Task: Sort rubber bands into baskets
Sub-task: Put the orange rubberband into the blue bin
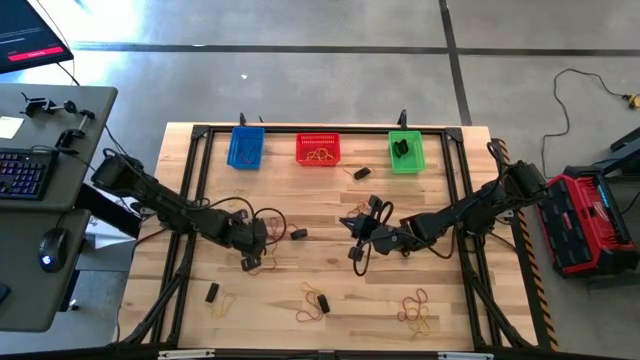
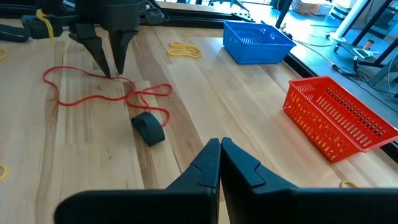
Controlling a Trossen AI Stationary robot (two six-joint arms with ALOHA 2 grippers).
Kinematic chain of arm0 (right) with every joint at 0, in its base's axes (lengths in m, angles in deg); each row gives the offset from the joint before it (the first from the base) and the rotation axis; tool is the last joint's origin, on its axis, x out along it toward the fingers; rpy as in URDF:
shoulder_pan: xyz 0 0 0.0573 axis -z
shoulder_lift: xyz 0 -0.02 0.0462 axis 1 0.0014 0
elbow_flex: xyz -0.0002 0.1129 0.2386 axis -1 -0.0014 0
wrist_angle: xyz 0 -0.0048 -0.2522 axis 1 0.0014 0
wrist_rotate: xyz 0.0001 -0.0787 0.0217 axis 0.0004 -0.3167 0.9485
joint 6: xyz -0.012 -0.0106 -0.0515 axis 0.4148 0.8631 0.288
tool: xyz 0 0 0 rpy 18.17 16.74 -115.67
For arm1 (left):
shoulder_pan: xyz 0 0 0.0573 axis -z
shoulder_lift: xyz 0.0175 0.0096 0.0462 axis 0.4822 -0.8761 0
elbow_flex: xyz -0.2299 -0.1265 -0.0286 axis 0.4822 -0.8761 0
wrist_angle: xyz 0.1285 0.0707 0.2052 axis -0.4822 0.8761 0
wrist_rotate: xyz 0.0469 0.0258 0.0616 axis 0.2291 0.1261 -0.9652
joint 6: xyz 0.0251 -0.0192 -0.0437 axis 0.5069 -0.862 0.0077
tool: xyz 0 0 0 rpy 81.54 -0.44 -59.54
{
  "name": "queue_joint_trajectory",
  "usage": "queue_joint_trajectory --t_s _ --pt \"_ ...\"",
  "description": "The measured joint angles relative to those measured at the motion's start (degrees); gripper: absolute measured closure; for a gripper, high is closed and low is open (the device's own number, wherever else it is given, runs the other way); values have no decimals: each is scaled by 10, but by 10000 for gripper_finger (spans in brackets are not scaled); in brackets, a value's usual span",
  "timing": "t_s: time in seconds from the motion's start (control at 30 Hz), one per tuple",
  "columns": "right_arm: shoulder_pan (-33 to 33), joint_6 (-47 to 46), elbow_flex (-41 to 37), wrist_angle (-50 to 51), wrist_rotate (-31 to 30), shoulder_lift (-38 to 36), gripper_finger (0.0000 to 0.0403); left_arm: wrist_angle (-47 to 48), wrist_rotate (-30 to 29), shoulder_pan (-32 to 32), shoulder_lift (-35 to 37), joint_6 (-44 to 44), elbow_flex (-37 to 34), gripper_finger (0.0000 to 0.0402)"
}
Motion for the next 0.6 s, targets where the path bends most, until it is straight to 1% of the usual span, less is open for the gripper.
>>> queue_joint_trajectory --t_s 0.2,0.37,0.6 --pt "0 -11 0 4 0 0 403 -3 5 -11 0 -4 0 319" --pt "0 -12 0 4 0 0 403 -9 24 -14 0 15 0 322" --pt "0 -13 0 4 0 0 403 -13 24 -13 0 1 0 307"
